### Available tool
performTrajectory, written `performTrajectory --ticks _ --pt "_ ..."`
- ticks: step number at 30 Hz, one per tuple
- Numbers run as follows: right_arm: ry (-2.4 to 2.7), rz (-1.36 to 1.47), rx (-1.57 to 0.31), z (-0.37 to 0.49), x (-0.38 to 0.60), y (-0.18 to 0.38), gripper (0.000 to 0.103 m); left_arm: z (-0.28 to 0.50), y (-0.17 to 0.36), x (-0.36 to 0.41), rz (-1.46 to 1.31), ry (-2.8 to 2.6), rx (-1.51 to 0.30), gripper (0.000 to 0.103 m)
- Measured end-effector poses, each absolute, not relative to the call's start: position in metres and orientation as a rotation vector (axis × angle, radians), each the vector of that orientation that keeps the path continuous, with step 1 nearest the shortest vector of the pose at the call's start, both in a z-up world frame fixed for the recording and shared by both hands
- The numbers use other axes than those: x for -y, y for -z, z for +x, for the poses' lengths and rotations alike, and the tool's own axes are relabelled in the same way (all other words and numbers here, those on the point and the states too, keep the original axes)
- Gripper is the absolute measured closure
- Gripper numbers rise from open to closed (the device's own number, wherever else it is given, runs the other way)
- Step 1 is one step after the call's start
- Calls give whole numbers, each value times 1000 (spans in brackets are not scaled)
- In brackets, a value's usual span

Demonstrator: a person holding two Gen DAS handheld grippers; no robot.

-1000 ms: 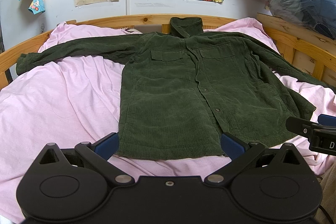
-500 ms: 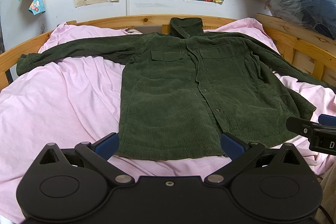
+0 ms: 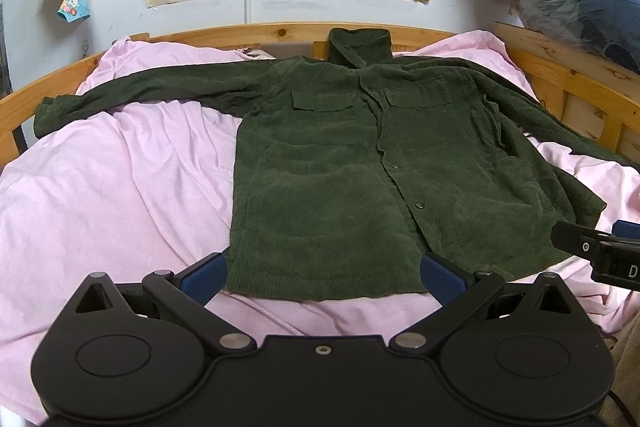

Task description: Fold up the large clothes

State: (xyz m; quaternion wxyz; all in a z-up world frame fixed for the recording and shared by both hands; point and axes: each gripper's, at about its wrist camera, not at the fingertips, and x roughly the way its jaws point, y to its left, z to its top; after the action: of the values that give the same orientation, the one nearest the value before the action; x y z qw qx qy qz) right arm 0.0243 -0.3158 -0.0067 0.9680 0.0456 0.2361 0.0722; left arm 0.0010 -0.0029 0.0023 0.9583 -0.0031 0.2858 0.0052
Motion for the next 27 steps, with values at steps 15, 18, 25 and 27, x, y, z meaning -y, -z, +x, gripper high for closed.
performTrajectory --ticks 15,18,25,27 --pt "-48 155 -584 40 328 11 0 26 -2 10 58 -9 -633 1" --pt "-26 172 -622 48 333 12 0 43 -9 14 97 -2 -635 1" --pt "1 236 -664 68 349 11 0 96 -29 34 142 47 -660 1" --pt "1 243 -658 74 353 8 0 111 -33 43 151 57 -673 1"
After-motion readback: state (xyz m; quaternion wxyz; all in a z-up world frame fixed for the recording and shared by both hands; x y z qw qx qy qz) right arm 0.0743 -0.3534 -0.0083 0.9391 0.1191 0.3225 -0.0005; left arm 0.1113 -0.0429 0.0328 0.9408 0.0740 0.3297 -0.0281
